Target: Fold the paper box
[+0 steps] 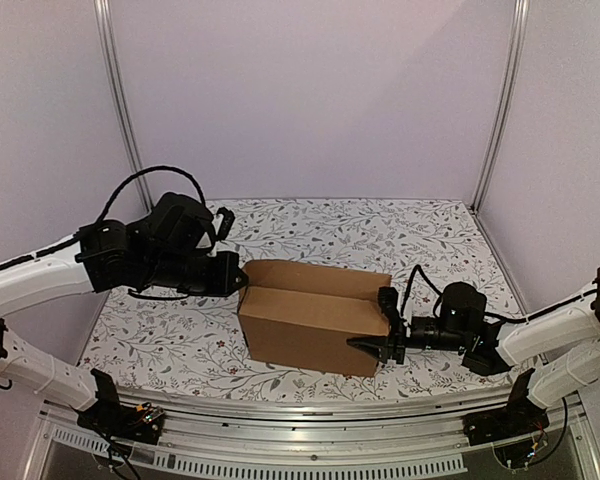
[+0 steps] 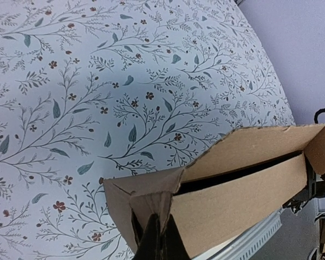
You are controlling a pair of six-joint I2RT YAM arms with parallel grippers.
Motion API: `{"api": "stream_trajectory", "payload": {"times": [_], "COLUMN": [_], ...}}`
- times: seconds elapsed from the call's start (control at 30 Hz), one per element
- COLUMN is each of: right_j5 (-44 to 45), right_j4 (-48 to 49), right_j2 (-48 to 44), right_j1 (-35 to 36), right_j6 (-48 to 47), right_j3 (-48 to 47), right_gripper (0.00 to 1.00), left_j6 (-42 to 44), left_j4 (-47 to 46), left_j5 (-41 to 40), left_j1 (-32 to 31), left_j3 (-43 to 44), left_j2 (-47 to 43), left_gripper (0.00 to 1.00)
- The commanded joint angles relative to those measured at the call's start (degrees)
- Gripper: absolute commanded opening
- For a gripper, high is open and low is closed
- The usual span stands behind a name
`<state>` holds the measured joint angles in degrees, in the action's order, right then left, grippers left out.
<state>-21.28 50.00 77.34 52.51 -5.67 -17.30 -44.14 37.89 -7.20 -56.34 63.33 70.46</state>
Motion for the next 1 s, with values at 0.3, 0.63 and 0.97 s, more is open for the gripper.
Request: {"api": "stream_trajectory", "payload": {"times": [0.3,0.63,0.97], "right_j5": [4.52,5.46,8.53], "right_j4": [-8.32,-10.76,-12.37], "right_j2": [0.59,-0.91,-1.87], "right_j1": [0.88,1.05,1.36], "right_j6": [1.45,1.62,2.12], "right_j3": [-2.17,-2.96,-3.44], "right_gripper": [0.5,0.5,0.52], "left_j6": [-1.09,0.33,-2.98], "left_j4": [-1.08,2.65,5.24], "left_j5": [8.75,4.95,-1.16], "left_j1": [-3.9,-5.97,-10.37], "left_j3": [-9.18,-10.33,-12.61], "left_j2": [-1.16,-2.07,-3.38], "left_gripper": [0.0,0.0,0.0]}}
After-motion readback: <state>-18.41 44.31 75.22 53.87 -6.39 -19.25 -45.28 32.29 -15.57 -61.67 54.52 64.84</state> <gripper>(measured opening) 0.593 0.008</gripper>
